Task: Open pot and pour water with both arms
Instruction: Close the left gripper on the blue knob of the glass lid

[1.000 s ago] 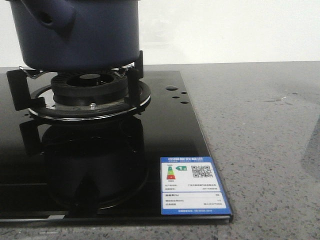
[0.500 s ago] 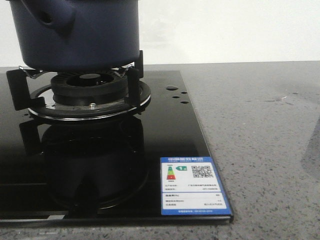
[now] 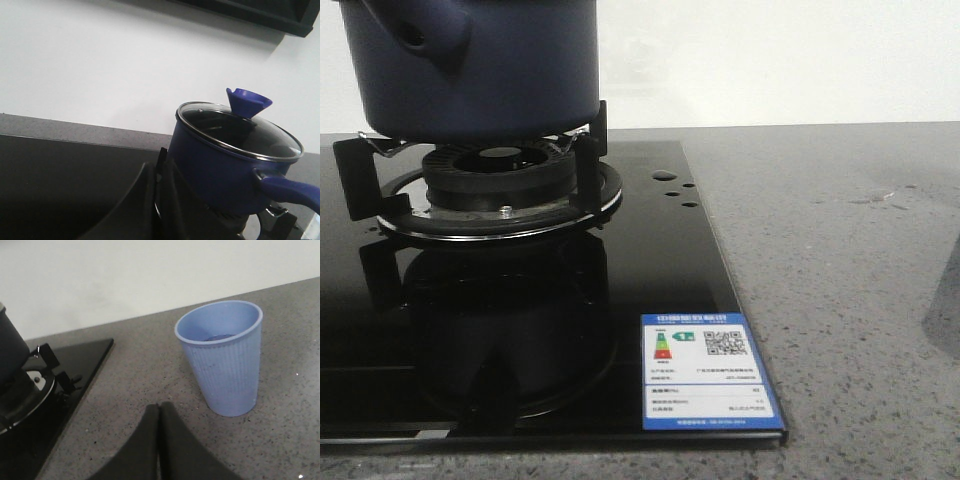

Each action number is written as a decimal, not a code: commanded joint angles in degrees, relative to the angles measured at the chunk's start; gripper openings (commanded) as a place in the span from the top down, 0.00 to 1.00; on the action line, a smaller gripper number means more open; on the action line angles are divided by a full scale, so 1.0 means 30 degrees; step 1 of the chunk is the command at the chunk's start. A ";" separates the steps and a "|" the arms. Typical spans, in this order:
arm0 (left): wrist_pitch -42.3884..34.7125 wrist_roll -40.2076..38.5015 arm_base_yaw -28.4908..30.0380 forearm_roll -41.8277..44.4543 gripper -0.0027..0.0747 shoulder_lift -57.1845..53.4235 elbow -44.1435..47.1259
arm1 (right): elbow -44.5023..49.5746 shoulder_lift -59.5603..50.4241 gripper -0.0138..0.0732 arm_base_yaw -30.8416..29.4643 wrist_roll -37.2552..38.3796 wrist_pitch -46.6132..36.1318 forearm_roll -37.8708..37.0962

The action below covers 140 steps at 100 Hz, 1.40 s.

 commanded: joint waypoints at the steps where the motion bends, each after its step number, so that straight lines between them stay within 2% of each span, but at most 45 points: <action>1: 0.0073 0.0626 0.0006 -0.0066 0.99 0.1517 -0.1884 | -0.1999 0.1869 0.91 0.0083 -0.1999 0.0061 -0.0249; 12: 0.0558 0.1747 -0.0550 -0.0100 0.99 0.2901 -0.3073 | -0.3436 0.3200 0.91 0.1127 -0.2817 0.0416 -0.0249; 34: -0.0215 0.1782 -0.2368 -0.0100 0.98 0.4708 -0.3765 | -0.4512 0.4611 0.91 0.2696 -0.2817 0.0499 -0.0198; 41: -0.0376 0.1782 -0.2881 -0.0149 0.95 0.5126 -0.3804 | -0.4512 0.4753 0.88 0.2888 -0.2817 0.0634 -0.0162; 46: -0.0544 0.1782 -0.3259 -0.0149 0.89 0.5381 -0.3804 | -0.4512 0.4798 0.82 0.2922 -0.2817 0.0723 -0.0162; 53: -0.0924 0.1782 -0.3803 -0.0149 0.75 0.5686 -0.3804 | -0.4512 0.4798 0.67 0.2922 -0.2817 0.0765 -0.0136; 63: -0.2053 0.1782 -0.4569 -0.0149 0.43 0.6049 -0.3804 | -0.4512 0.4798 0.36 0.2922 -0.2817 0.0765 -0.0136; 67: -0.2516 0.1782 -0.4798 -0.0149 0.33 0.6150 -0.3804 | -0.4512 0.4798 0.28 0.2922 -0.2817 0.0765 -0.0136; 70: -0.2970 0.1782 -0.5030 -0.0149 0.25 0.6304 -0.3804 | -0.4512 0.4798 0.24 0.2922 -0.2817 0.0765 -0.0136; 75: -0.3522 0.1782 -0.5343 -0.0149 0.20 0.6581 -0.3804 | -0.4512 0.4798 0.21 0.2922 -0.2817 0.0765 -0.0136; 100: -0.6394 0.1782 -0.7063 -0.0149 0.28 0.9145 -0.3804 | -0.4512 0.4798 0.21 0.2922 -0.2817 0.0765 -0.0136; 121: -0.8378 0.1782 -0.8221 -0.0071 0.28 1.2129 -0.4694 | -0.4512 0.4798 0.21 0.2922 -0.2817 0.0765 -0.0136; 140: -0.9710 0.1782 -0.8258 0.0061 0.28 1.5172 -0.6370 | -0.4512 0.4798 0.21 0.2922 -0.2817 0.0765 -0.0136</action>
